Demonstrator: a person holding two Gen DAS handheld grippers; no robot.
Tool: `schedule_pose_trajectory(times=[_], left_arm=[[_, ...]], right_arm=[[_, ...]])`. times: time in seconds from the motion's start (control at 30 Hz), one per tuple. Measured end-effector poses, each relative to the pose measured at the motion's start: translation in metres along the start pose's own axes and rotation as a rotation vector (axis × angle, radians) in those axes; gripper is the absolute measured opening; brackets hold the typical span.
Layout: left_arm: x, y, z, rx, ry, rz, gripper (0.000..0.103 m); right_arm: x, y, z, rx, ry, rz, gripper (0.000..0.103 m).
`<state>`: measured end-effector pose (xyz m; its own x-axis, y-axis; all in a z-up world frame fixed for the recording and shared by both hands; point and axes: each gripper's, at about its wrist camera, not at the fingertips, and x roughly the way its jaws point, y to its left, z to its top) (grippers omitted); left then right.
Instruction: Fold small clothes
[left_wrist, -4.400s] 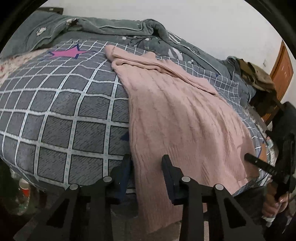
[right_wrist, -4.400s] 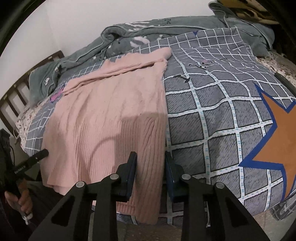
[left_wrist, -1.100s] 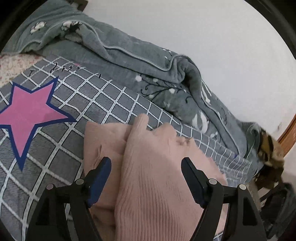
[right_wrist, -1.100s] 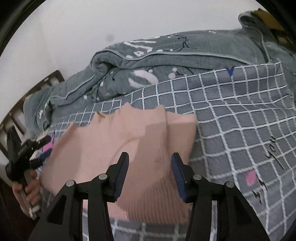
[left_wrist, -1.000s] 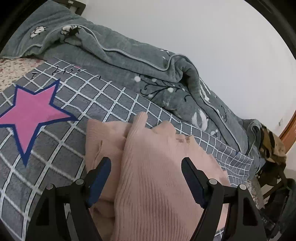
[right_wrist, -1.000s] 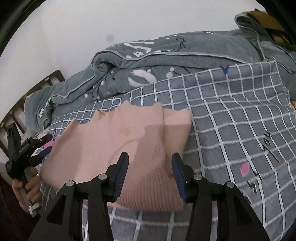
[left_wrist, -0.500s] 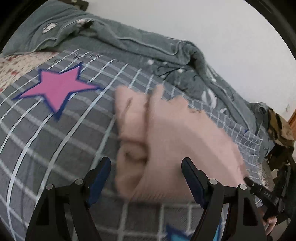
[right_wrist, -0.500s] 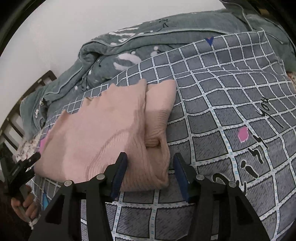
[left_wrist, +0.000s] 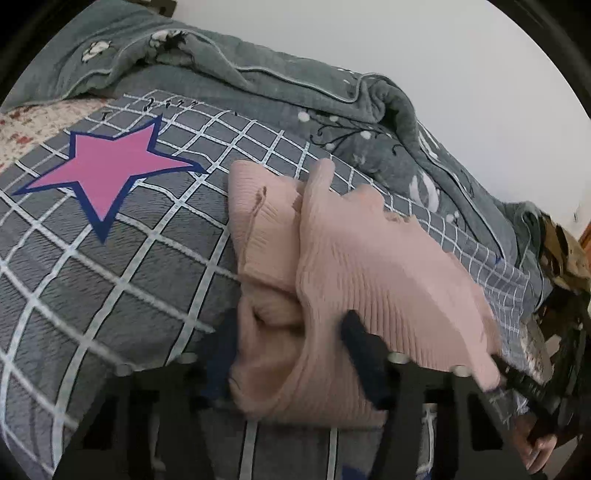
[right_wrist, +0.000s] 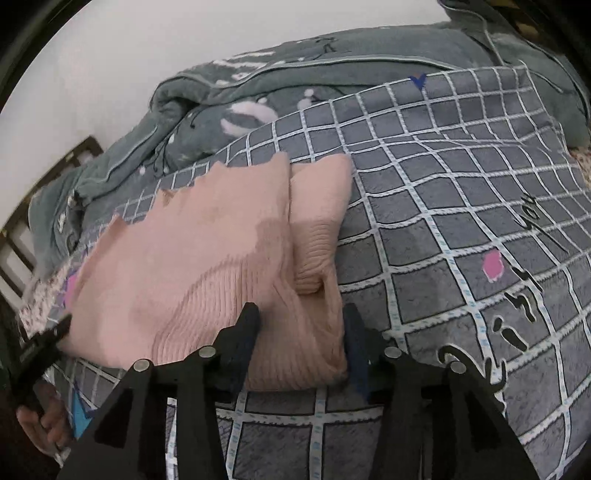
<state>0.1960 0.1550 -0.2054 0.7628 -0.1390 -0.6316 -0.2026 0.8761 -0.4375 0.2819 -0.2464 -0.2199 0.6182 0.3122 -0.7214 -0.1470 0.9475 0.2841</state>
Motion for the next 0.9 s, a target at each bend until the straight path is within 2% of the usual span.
schedule_pose_trajectory(times=[0.1,0.17,0.23,0.27,0.3,0.37,0.57,0.7,0.8,0.9], left_arm=[[0.007,0.005,0.004,-0.045,0.014,-0.035,0.03],[0.007,0.011,0.005,-0.082,0.024,-0.08,0.025],[0.006,0.014,0.006,-0.092,0.029,-0.109,0.021],[0.006,0.014,0.006,-0.088,0.028,-0.115,0.02],[0.004,0.014,0.005,-0.087,0.024,-0.121,0.019],[0.001,0.015,0.004,-0.094,0.021,-0.133,0.018],[-0.011,0.021,-0.001,-0.119,0.008,-0.149,0.015],[-0.033,0.027,-0.014,-0.131,-0.022,-0.148,0.007],[-0.048,0.028,-0.019,-0.121,-0.022,-0.194,0.007],[-0.049,0.024,-0.02,-0.056,-0.027,-0.143,0.008]], right_arm=[[0.004,0.004,0.001,-0.025,0.0,-0.009,0.049],[0.007,0.004,0.002,-0.027,0.001,-0.005,0.05],[0.008,0.003,0.004,-0.021,0.004,0.007,0.045],[0.008,0.002,0.004,-0.015,0.008,0.028,0.028],[0.008,0.001,0.005,-0.008,0.012,0.038,0.017],[0.0,0.003,0.005,-0.011,-0.008,0.037,0.012],[-0.028,0.015,-0.003,-0.06,-0.04,0.041,0.01],[-0.051,0.016,-0.012,-0.073,-0.068,0.068,0.009],[-0.064,0.016,-0.019,-0.067,-0.08,0.084,0.009],[-0.068,0.02,-0.026,-0.07,-0.086,0.077,0.009]])
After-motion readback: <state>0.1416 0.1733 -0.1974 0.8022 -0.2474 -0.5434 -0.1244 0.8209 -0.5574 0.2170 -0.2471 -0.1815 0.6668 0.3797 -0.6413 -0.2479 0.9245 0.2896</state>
